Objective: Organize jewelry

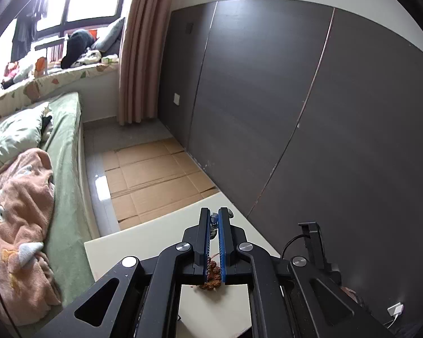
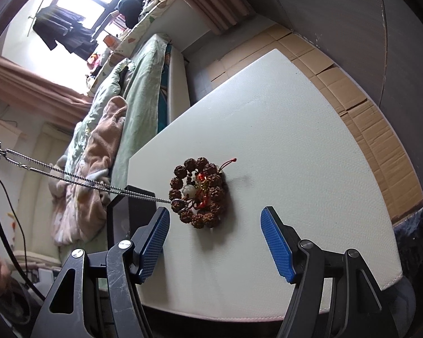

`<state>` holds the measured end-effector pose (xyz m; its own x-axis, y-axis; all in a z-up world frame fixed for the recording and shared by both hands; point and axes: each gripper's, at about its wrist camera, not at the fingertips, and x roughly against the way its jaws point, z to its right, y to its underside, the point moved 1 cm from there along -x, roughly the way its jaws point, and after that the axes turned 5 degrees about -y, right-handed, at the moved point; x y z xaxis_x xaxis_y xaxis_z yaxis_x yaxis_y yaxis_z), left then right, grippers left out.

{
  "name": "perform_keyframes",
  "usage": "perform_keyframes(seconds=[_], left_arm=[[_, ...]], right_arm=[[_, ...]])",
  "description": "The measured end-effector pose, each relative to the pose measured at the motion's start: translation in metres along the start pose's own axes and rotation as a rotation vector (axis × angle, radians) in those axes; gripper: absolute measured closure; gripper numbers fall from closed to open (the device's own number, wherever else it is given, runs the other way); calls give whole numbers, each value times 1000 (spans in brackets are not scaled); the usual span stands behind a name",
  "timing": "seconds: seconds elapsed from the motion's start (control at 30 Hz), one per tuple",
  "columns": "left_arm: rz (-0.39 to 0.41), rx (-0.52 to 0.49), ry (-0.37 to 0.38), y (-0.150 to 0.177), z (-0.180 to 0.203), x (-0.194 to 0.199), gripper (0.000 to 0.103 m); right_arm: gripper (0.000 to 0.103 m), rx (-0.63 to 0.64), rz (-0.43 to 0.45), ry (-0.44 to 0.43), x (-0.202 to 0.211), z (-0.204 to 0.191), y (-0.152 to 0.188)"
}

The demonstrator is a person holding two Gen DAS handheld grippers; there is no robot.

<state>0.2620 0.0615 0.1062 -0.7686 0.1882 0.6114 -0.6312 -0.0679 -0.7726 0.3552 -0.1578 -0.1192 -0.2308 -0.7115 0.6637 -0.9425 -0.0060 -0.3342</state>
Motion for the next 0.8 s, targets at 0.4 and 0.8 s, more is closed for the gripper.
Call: perform_keyframes(seconds=[0.4, 0.8], left_arm=[[114, 5, -25, -22, -8, 53, 98], [242, -22, 17, -46, 10, 106, 98]], right_arm=[[36, 18, -67, -19, -34, -15, -2], [36, 4, -84, -26, -41, -17, 1]])
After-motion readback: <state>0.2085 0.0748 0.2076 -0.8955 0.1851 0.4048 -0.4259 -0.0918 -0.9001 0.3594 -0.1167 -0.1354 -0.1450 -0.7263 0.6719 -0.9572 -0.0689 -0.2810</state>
